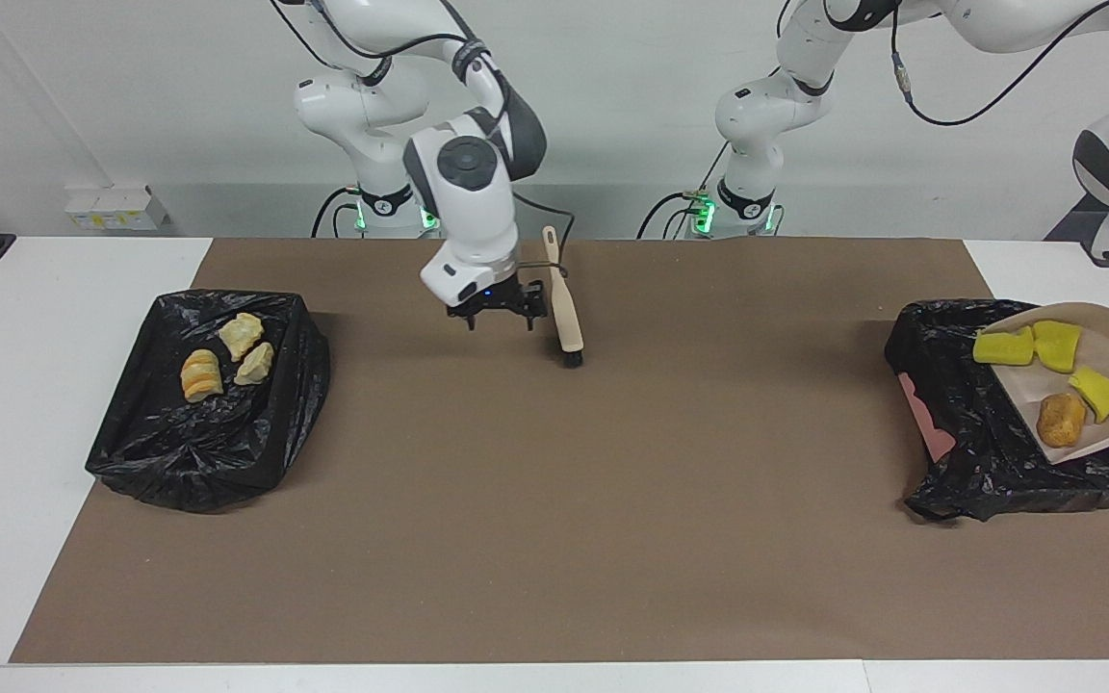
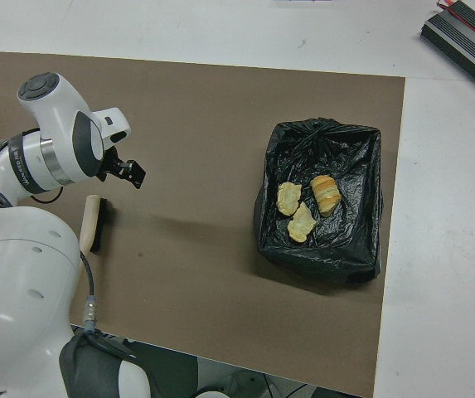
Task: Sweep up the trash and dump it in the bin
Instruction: 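Set the dustpan back on the table center with the left gripper and release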
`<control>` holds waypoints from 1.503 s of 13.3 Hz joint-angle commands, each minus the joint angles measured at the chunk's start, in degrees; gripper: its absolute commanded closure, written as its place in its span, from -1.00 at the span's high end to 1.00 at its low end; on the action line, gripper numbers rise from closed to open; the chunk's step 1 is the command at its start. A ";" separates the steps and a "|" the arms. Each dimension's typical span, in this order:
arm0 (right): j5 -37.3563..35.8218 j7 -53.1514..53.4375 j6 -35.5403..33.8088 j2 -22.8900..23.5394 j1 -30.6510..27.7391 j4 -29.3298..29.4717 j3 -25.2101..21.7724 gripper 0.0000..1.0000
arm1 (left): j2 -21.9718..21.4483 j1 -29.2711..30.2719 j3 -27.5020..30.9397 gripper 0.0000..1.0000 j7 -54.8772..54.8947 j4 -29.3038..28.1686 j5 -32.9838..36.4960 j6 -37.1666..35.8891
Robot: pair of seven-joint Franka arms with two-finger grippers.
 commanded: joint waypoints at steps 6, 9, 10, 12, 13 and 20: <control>-6.38 -6.31 -0.88 -1.42 -5.23 8.29 -8.79 1.00 | -3.59 -4.73 0.58 -1.00 -8.45 -4.39 13.75 -6.22; -6.20 -16.24 -3.33 -5.99 -8.04 8.38 -12.06 1.00 | -4.29 -8.86 0.58 -1.00 -12.42 -4.48 18.42 -12.46; -6.20 -18.36 -5.95 -7.65 -8.04 9.43 -13.73 1.00 | -4.21 -10.44 0.50 -1.00 -15.21 -4.74 22.35 -15.78; -5.42 -20.83 -13.50 -8.46 -8.13 13.20 -15.67 1.00 | -4.47 -11.77 0.58 -1.00 -17.00 -5.45 25.11 -17.13; -5.33 -21.28 -17.63 -8.55 -8.57 16.00 -16.02 1.00 | -4.56 -11.69 0.58 -1.00 -17.00 -5.54 27.03 -17.14; -3.92 -21.19 -26.71 -9.86 -9.62 19.11 -15.33 1.00 | -4.73 -13.26 -0.29 -1.00 -17.08 -3.69 27.23 -17.40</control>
